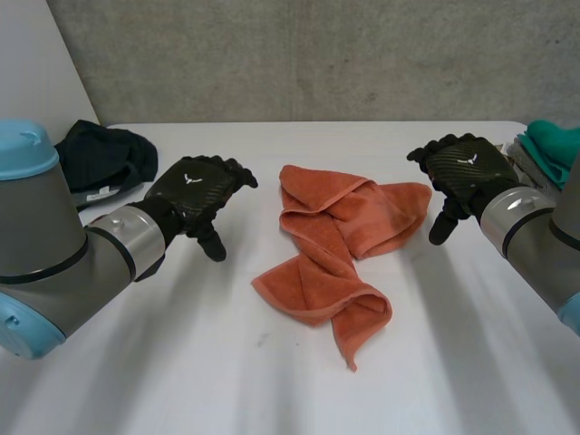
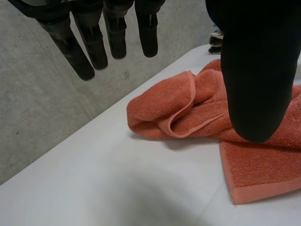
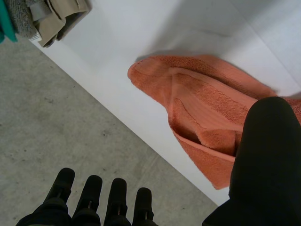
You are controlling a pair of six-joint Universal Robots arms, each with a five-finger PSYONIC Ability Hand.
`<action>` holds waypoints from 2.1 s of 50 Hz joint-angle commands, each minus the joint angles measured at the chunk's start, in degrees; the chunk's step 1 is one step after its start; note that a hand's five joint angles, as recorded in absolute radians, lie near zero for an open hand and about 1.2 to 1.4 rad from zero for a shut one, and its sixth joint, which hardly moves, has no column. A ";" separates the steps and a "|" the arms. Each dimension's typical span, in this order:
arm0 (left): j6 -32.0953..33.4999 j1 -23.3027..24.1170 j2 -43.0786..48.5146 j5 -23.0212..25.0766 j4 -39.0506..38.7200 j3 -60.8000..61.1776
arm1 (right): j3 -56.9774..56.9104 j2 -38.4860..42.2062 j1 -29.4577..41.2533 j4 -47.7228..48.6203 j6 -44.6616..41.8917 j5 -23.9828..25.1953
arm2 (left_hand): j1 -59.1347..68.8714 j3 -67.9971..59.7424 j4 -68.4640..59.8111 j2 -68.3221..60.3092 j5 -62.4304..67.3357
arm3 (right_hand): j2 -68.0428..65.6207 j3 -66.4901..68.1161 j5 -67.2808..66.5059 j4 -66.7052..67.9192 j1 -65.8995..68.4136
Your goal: Fold the laundry.
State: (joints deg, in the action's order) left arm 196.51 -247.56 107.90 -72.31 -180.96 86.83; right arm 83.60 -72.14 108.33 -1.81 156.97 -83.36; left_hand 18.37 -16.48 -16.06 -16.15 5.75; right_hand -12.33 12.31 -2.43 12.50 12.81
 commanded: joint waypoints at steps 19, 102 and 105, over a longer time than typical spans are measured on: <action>20.75 25.72 18.65 -0.20 4.65 -16.43 | -5.82 4.82 -6.82 -2.23 0.09 -2.25 | -5.64 3.75 3.33 3.42 -3.01 | 2.33 -2.31 2.43 -2.50 -2.81; -6.31 -1.79 -31.25 -3.19 -5.54 7.73 | -58.29 51.75 9.44 -3.11 20.82 15.06 | 61.63 -63.52 -63.94 -63.85 64.25 | -4.56 4.58 -4.46 4.39 4.08; -6.31 -1.96 -31.26 -3.19 -5.72 8.09 | -58.90 52.63 10.05 -2.93 20.31 14.63 | 61.63 -63.52 -63.94 -63.85 64.25 | -22.96 22.97 -22.86 22.78 22.47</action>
State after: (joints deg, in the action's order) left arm 190.28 -249.69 77.21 -76.18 -186.51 94.30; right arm 25.23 -20.53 116.98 -5.20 175.69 -69.87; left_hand 66.94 -67.93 -68.47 -68.37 55.97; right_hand -17.24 16.96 -5.63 17.08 17.93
